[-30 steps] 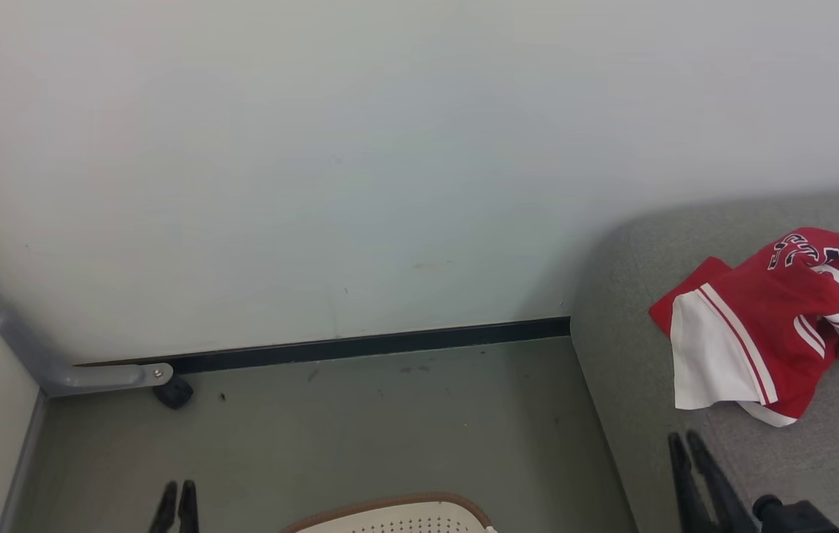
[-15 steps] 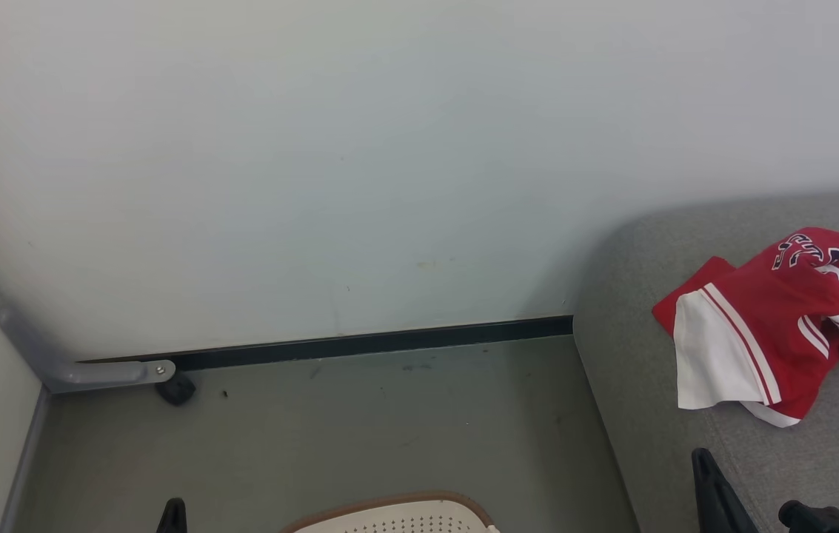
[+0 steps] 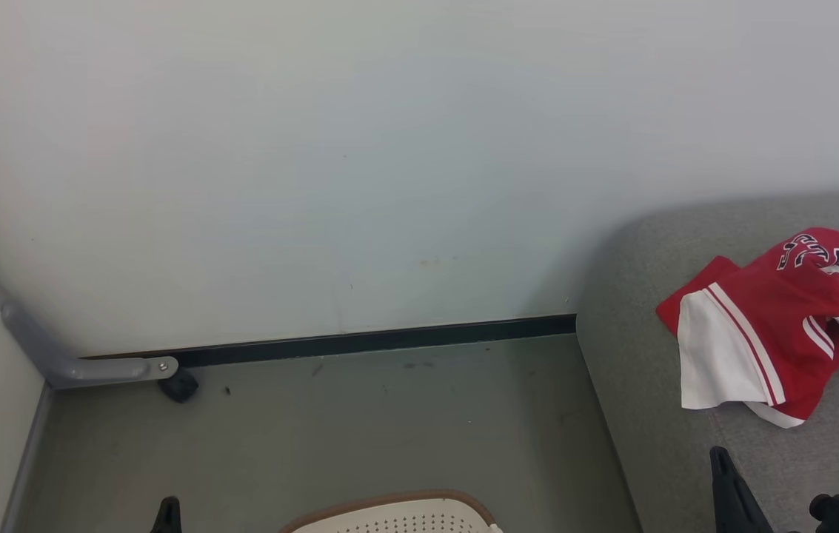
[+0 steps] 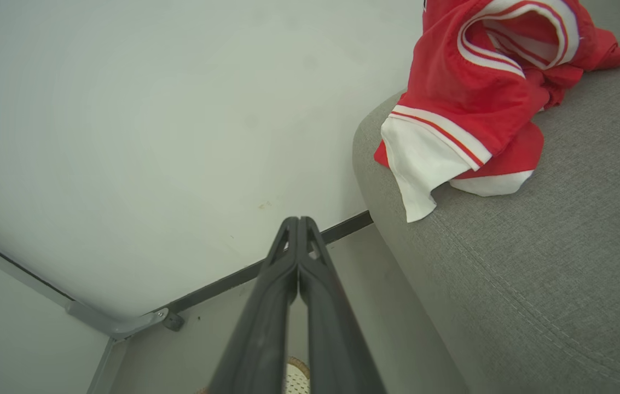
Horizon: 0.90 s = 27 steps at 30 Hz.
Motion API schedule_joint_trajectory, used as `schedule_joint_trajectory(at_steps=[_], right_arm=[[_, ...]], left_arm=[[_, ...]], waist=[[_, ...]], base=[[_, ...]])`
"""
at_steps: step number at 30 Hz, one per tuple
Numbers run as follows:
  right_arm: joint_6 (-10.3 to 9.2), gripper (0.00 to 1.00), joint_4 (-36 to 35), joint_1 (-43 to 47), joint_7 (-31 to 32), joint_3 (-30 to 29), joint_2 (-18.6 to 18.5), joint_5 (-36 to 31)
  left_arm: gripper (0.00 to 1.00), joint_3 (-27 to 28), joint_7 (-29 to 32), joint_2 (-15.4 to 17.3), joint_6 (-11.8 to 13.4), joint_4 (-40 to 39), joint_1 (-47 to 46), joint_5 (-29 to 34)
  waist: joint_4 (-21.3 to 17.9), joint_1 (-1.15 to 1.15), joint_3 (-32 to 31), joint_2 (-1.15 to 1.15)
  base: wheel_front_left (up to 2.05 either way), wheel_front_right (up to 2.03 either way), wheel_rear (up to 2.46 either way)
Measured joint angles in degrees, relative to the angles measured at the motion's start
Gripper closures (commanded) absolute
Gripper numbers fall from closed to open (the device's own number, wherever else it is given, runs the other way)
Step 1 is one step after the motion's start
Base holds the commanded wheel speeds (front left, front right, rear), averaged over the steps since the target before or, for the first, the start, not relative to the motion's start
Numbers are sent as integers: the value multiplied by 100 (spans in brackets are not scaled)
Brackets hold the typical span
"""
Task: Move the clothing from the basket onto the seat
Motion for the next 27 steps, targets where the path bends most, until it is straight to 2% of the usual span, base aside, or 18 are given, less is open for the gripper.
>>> schedule_joint_trajectory(at_steps=[27], right_arm=[[363,100,201,-128,591,-682,224,2075]], left_arm=[[100,416,530,-224,-401,272,-354,-1868]], waist=[[63,0,42,0]], base=[[0,0,0]])
